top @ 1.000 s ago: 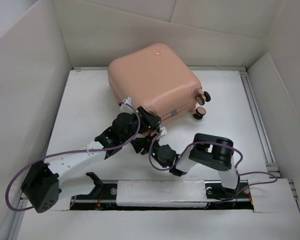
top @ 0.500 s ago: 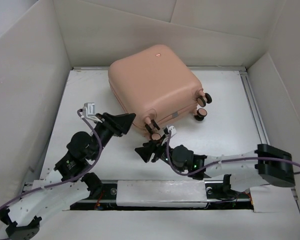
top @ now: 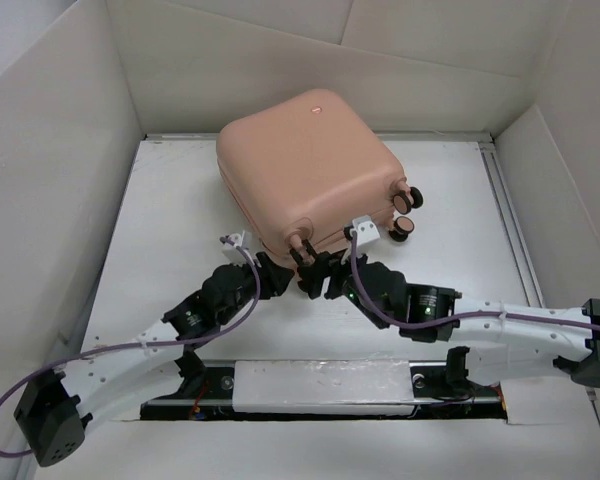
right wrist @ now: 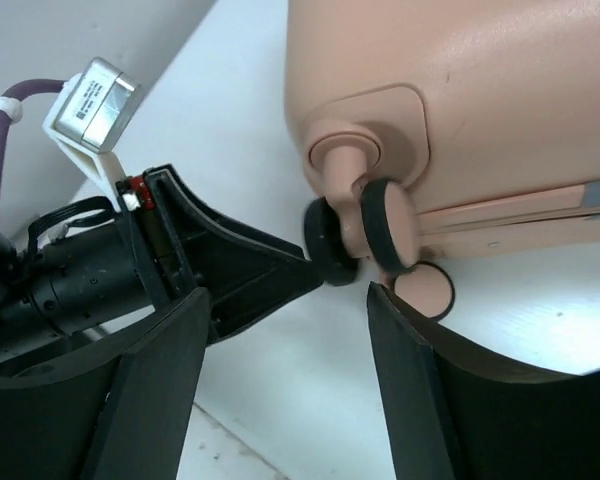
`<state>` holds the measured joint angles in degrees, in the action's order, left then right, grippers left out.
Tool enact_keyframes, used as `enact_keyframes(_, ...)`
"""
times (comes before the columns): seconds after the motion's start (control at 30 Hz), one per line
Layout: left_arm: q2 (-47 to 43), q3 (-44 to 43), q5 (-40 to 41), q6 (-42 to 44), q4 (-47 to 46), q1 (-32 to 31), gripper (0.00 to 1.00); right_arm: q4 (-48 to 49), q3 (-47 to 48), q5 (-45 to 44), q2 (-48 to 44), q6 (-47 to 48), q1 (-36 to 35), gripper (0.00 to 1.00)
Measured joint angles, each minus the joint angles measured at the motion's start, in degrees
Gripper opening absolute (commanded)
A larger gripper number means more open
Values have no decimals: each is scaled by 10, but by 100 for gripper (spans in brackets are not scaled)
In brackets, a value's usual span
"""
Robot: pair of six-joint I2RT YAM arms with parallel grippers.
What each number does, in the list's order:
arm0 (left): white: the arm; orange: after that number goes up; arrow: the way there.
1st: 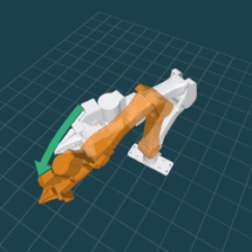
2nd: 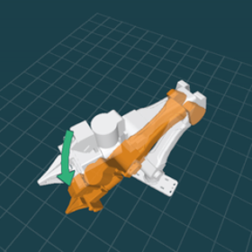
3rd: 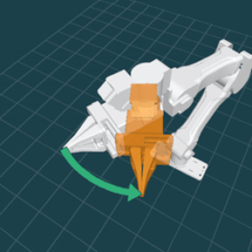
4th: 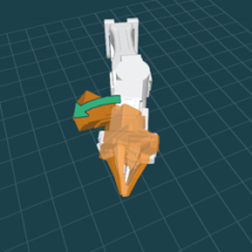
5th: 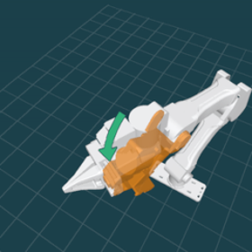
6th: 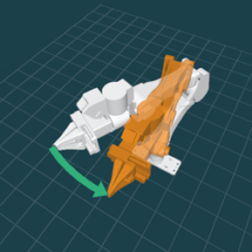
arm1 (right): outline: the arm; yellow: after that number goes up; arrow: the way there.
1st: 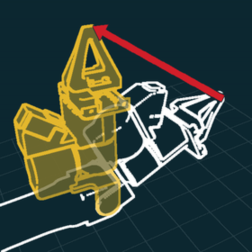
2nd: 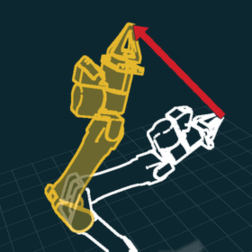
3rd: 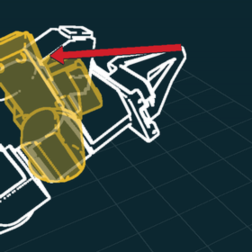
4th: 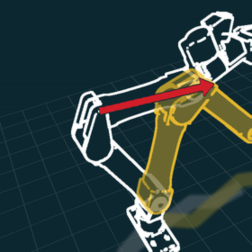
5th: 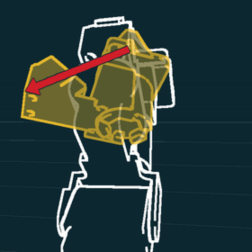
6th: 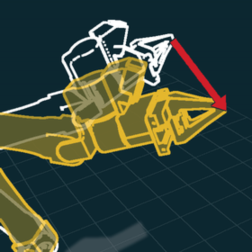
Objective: Pack the luggage
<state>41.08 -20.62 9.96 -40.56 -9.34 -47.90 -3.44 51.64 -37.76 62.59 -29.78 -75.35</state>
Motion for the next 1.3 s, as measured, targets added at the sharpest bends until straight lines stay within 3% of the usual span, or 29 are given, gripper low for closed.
enact_keyframes(0.3,154,-1,21,21,-76,0,40,-67,69,30,103,38,84,78)
enact_keyframes(0.73,185,-17,88,58,-117,0,39,-87,113,149,172,86,150,80)
enact_keyframes(0.93,210,-37,107,85,-120,-6,31,-81,131,203,202,97,178,80)
enact_keyframes(1.03,223,-41,110,91,-123,-9,21,-90,147,219,224,103,184,80)
enact_keyframes(1.17,237,-46,113,95,-127,-10,6,-99,160,235,243,110,184,67)
enact_keyframes(1.3,242,-47,120,101,-129,-11,0,-99,163,250,244,110,188,68)
